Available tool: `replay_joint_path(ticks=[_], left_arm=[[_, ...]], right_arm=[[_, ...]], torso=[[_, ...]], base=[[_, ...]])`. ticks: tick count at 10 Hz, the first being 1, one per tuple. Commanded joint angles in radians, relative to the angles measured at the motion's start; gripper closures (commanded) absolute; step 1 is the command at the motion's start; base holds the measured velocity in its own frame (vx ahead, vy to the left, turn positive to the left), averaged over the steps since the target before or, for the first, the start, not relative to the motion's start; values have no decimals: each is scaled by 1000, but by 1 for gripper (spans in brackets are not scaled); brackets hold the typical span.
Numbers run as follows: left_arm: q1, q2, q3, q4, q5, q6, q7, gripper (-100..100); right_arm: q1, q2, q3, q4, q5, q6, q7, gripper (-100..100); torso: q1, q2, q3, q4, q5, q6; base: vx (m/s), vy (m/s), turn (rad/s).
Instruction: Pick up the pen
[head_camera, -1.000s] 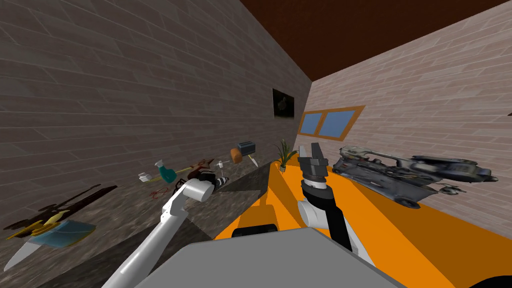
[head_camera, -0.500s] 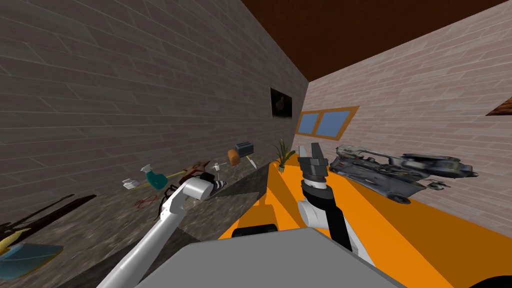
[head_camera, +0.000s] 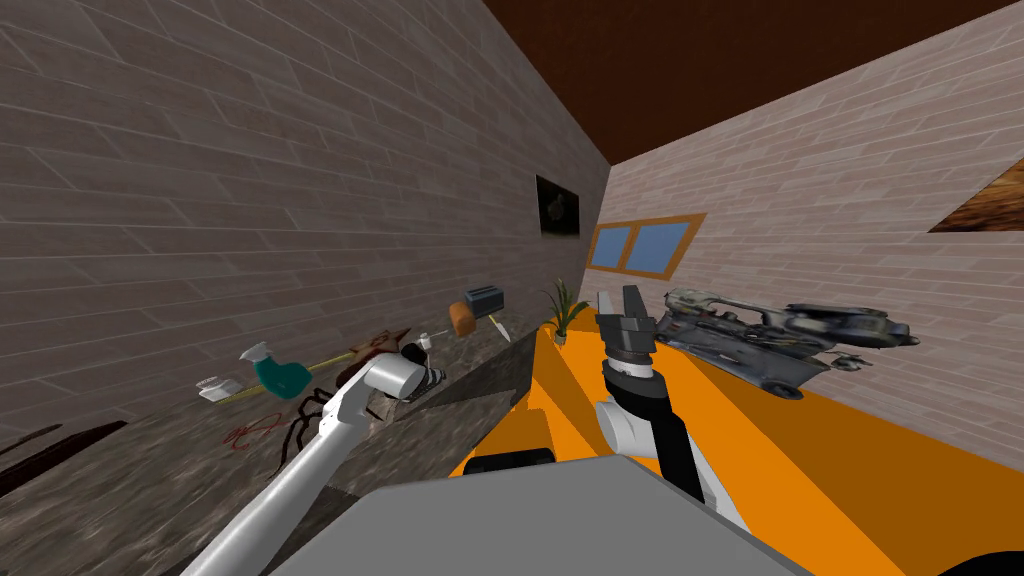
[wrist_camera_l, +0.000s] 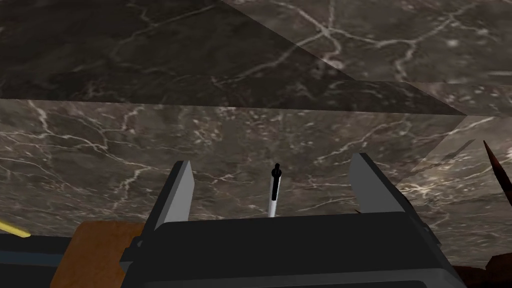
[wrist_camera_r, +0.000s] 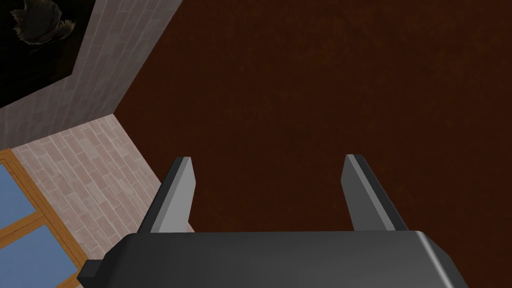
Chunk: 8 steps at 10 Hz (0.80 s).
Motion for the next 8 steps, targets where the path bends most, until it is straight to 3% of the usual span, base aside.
replay_joint_path(ticks=[1,4,5,6,7,8], left_arm=[[-9,15,-2,10,11,50,-5,-100],[-18,36,-4,19,24,111,-12,-100],[-17,31,-5,18,21,97,-10,-100],[-17,32,-5,19,22,100,-11,0],[-14,26,-13,49,10,68,-10,-100],[-12,24,-18,64,4,52,-9,-100]], right_arm=[[0,0,0,0,0,0,0,0],[0,0,0,0,0,0,0,0],[0,0,0,0,0,0,0,0],[0,0,0,0,0,0,0,0],[0,0,0,0,0,0,0,0],[0,0,0,0,0,0,0,0]], torso=[[0,0,0,0,0,0],[1,0,0,0,0,0],[3,-2,-1,0,1,0],[2,1,0,0,1,0],[0,4,2,1,0,0],[0,5,3,1,0,0]], base=[[109,19,-63],[95,38,-49],[59,33,-12],[9,6,1],[0,10,-37],[-11,15,-65]])
